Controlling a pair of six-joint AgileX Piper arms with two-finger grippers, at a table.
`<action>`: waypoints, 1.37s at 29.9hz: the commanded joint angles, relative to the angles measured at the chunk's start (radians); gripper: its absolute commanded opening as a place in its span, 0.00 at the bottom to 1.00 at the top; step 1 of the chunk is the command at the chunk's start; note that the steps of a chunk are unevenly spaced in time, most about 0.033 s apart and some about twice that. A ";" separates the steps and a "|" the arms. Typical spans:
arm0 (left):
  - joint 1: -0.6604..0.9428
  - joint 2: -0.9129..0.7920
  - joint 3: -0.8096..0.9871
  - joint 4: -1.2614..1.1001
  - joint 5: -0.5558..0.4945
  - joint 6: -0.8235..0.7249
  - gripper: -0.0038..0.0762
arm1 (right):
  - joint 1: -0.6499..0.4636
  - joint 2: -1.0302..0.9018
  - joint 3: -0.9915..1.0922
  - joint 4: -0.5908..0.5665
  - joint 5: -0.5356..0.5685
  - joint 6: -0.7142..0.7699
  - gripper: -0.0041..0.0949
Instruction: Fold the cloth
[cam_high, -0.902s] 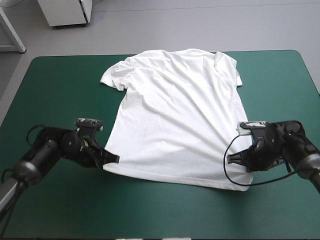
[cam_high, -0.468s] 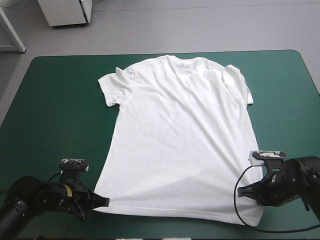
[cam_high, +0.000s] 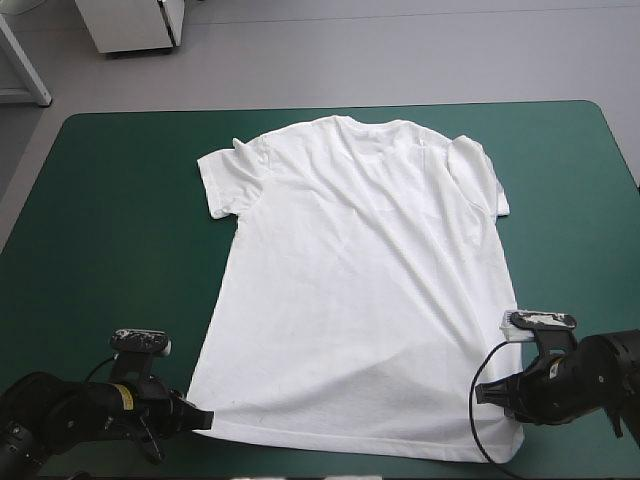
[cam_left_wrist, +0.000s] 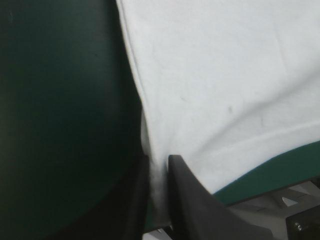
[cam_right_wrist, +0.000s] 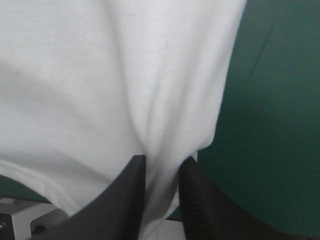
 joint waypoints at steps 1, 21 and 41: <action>-0.007 0.001 -0.041 -0.034 0.009 0.006 0.38 | 0.002 -0.009 -0.069 0.013 0.023 0.008 0.53; -0.006 0.399 -0.633 0.276 0.051 0.052 0.63 | 0.000 0.173 -0.628 -0.132 0.023 0.060 0.58; 0.192 1.009 -0.979 0.122 -0.056 0.211 0.54 | 0.000 0.231 -0.634 -0.260 0.023 0.060 0.47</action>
